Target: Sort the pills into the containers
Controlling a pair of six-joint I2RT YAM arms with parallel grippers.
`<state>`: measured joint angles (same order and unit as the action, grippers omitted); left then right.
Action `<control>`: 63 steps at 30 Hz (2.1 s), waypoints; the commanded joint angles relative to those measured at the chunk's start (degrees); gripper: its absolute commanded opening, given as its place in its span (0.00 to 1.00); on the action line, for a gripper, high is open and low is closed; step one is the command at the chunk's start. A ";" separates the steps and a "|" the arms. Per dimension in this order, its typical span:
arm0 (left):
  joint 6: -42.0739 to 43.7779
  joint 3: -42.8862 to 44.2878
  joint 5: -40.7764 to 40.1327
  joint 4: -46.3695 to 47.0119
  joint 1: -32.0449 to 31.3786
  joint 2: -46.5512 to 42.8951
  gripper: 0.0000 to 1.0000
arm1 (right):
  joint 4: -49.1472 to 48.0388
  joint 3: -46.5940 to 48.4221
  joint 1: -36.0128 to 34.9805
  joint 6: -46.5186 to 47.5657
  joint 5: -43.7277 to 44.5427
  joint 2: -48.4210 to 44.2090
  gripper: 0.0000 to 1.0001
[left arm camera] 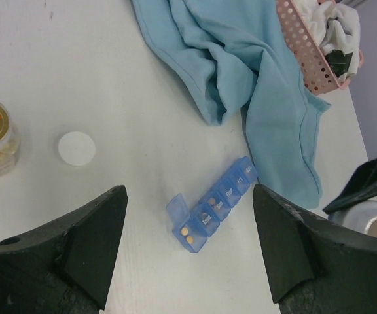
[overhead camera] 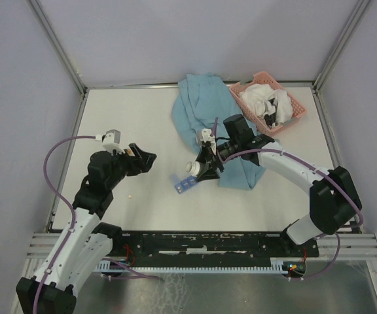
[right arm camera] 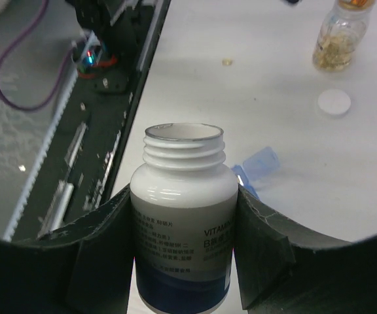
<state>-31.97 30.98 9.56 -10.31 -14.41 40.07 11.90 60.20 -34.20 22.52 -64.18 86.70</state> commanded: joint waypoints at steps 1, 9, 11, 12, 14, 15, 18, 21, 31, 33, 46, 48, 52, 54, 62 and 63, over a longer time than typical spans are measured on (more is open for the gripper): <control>-5.68 1.30 -0.96 5.72 0.27 5.24 0.81 | -34.71 -3.47 1.12 -31.01 -3.31 -7.33 0.12; -6.60 3.06 -8.62 5.95 -1.21 9.24 0.78 | -67.78 -11.18 2.81 -63.33 10.33 -15.56 0.12; -5.51 3.56 -9.14 6.84 -2.46 10.86 0.74 | -73.21 -13.43 4.35 -65.13 11.21 -16.71 0.12; -4.58 4.10 -9.85 6.84 -3.61 12.08 0.72 | -74.47 -14.46 5.13 -65.28 11.87 -16.90 0.13; -2.14 6.08 -14.45 6.01 -7.06 15.08 0.70 | -75.17 -15.94 6.07 -64.38 11.90 -17.03 0.13; -0.02 7.35 -19.21 4.89 -9.22 16.94 0.70 | -74.81 -16.45 6.21 -63.37 11.36 -17.11 0.13; 4.64 11.98 -31.54 0.30 -16.35 23.55 0.70 | -72.51 -16.75 6.47 -60.42 9.14 -17.75 0.13; 8.75 15.41 -33.49 -1.82 -18.20 29.70 0.68 | -70.82 -16.08 6.85 -59.35 7.19 -18.03 0.13; 15.29 19.93 -29.83 -3.20 -14.92 41.44 0.69 | -69.26 -15.80 7.01 -58.35 4.17 -16.59 0.13; 15.56 20.28 -29.48 -3.38 -14.41 43.03 0.69 | -68.09 -15.73 7.09 -57.59 4.27 -16.50 0.12; 15.61 21.10 -24.51 -2.07 -8.65 49.09 0.69 | -64.12 -15.29 7.02 -54.79 4.16 -15.60 0.13; 15.62 21.08 -24.66 -2.20 -8.40 49.82 0.69 | -64.02 -15.29 7.05 -54.75 4.14 -15.47 0.13; 15.53 21.02 -25.30 -2.14 -7.99 50.90 0.69 | -63.77 -15.25 7.00 -54.60 4.02 -15.31 0.13; 15.53 21.07 -25.64 -2.20 -7.62 51.60 0.68 | -63.71 -15.25 7.01 -54.60 4.01 -15.21 0.13; 15.14 21.13 -24.71 -2.26 -7.03 53.23 0.65 | -63.67 -15.25 7.11 -54.69 3.89 -15.24 0.13; 15.10 21.11 -24.50 -2.31 -6.95 53.24 0.65 | -63.66 -15.27 7.05 -54.69 3.93 -15.20 0.13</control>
<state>-18.72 49.98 -15.88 -14.06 -21.61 93.23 -49.19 43.24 -27.31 -32.86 -59.35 71.33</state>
